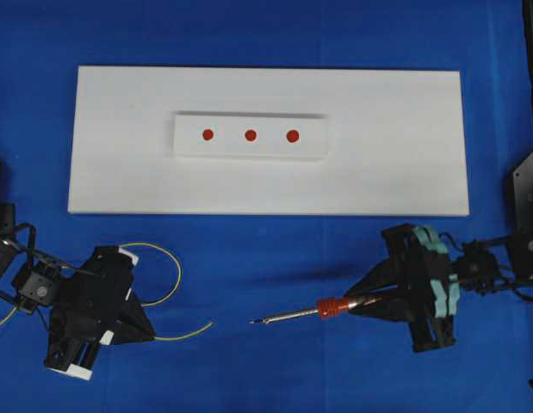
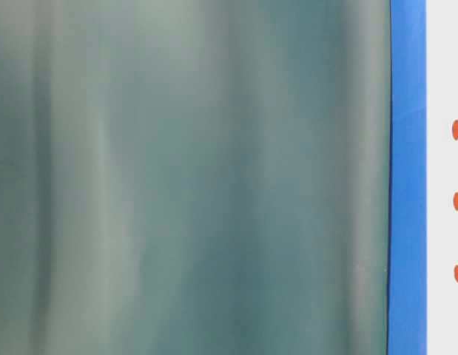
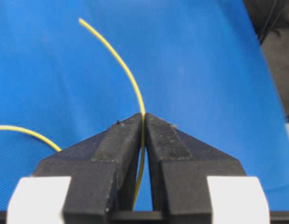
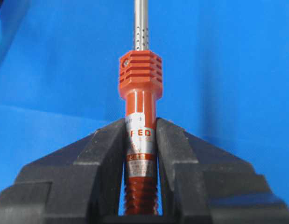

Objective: Touch the tip of the soldering iron to the tip of the solder at the mark.
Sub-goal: 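Close the left gripper on the solder wire and the right on the iron handle, then lift both tools and bring them over the board toward the red dots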

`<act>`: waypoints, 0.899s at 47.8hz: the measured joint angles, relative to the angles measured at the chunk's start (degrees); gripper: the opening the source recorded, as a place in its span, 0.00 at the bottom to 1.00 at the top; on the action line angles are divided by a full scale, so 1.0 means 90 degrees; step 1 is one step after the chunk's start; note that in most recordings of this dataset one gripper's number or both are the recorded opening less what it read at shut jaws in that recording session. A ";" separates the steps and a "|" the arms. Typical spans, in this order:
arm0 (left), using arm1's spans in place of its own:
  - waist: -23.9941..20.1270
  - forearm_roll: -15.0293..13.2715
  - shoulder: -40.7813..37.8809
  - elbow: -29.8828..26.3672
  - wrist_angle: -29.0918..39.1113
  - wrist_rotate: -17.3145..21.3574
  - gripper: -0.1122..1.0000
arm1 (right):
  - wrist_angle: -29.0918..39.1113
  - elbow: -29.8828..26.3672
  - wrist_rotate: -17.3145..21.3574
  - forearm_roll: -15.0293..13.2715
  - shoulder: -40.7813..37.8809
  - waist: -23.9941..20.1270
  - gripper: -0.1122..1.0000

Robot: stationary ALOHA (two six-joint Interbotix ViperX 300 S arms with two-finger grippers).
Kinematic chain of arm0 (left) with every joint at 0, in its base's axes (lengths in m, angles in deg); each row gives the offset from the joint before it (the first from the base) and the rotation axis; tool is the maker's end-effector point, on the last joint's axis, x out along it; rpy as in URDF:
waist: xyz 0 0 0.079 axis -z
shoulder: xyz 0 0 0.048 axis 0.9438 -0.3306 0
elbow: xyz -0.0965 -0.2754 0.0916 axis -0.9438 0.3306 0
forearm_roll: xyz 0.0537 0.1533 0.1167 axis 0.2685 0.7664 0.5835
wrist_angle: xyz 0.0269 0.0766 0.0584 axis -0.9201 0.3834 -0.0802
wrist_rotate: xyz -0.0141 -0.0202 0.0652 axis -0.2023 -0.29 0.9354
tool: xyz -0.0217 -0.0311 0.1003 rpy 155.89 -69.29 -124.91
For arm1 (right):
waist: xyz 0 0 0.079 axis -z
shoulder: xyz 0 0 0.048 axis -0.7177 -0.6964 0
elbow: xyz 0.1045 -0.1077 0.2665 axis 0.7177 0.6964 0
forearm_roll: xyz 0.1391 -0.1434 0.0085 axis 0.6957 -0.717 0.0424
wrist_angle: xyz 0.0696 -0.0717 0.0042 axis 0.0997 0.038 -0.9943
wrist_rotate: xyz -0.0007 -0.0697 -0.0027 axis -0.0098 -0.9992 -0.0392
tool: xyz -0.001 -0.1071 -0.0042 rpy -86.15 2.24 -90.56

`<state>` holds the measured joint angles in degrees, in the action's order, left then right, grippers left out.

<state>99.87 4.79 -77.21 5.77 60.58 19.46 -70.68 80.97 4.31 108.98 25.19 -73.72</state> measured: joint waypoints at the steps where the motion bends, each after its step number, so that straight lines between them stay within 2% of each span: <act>1: -0.0020 0.0000 0.0098 -0.0059 0.0195 0.0000 0.12 | 0.0264 -0.0039 -0.0039 0.0000 0.0146 0.0068 0.16; 9: -0.0215 0.0000 0.0654 -0.0586 0.1602 -0.0020 0.12 | 0.2080 -0.0371 -0.0244 -0.0029 0.1201 0.0547 0.16; 15: -0.0430 0.0020 0.0811 -0.0781 0.2207 -0.0088 0.12 | 0.2900 -0.0547 -0.0264 -0.0127 0.1572 0.0879 0.16; 27: -0.1055 0.0039 0.0811 -0.0830 0.2520 -0.0068 0.12 | 0.3672 -0.0674 -0.0283 -0.0313 0.1602 0.1592 0.16; 43: -0.2451 0.0078 0.0840 -0.0830 0.2832 0.0039 0.12 | 0.4512 -0.0742 -0.0283 -0.0723 0.1602 0.2979 0.16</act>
<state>77.81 5.49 -69.66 -1.70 86.07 19.81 -30.07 74.29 1.76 102.48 39.61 -46.92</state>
